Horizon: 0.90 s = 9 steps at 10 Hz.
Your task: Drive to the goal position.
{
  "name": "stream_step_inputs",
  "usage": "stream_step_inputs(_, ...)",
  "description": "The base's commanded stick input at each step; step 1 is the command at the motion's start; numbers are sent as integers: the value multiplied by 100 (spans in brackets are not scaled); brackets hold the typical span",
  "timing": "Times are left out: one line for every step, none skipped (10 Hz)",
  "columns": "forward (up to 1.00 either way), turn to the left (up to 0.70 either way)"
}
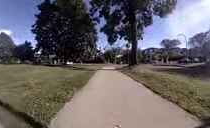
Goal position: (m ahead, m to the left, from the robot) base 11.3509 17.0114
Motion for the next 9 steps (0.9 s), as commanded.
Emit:
stream_step_inputs(100,0)
stream_step_inputs(100,0)
stream_step_inputs(100,0)
stream_step_inputs(100,0)
stream_step_inputs(100,0)
stream_step_inputs(100,0)
stream_step_inputs(100,0)
stream_step_inputs(100,0)
stream_step_inputs(100,1)
